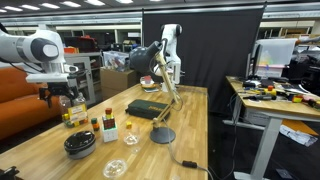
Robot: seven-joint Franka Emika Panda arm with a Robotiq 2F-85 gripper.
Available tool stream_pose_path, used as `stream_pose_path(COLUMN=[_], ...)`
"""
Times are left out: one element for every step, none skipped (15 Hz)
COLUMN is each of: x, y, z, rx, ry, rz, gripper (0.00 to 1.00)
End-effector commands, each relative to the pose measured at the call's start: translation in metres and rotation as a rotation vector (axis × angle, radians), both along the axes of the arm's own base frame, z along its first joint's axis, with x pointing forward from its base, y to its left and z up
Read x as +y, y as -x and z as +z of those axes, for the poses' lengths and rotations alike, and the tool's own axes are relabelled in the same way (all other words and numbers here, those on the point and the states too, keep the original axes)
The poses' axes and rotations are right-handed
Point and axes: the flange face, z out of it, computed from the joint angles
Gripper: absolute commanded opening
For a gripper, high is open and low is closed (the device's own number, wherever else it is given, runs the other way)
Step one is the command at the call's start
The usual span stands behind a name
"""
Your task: Place the blue block on the tower of blocks
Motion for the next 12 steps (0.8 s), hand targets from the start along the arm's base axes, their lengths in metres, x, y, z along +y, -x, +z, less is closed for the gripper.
stream_pose_path(x=[-0.005,-0.009,-0.007,-0.009,-0.01,-0.01,-0.009,-0.009,-0.009,-0.009,-0.007,-0.007], y=[-0.016,-0.016,-0.011,-0.013,-0.014,-0.015,-0.015,-0.015,-0.015,-0.015,-0.018,-0.023], z=[-0.024,-0.027,-0.027,-0.031,-0.032,-0.031,-0.03,-0.03,-0.03,-0.03,-0.034,-0.041], rx=[0.036,0.035,0.042,0.046,0.046,0.043,0.042,0.042,0.042,0.042,0.067,0.086], ry=[-0.031,-0.027,-0.01,-0.011,-0.012,-0.013,-0.014,-0.014,-0.014,-0.014,-0.043,-0.067], rz=[-0.099,-0.112,-0.07,-0.083,-0.089,-0.093,-0.094,-0.095,-0.095,-0.096,-0.101,-0.11], gripper=[1.0,1.0,1.0,1.0,1.0,1.0,1.0,1.0,1.0,1.0,1.0,1.0])
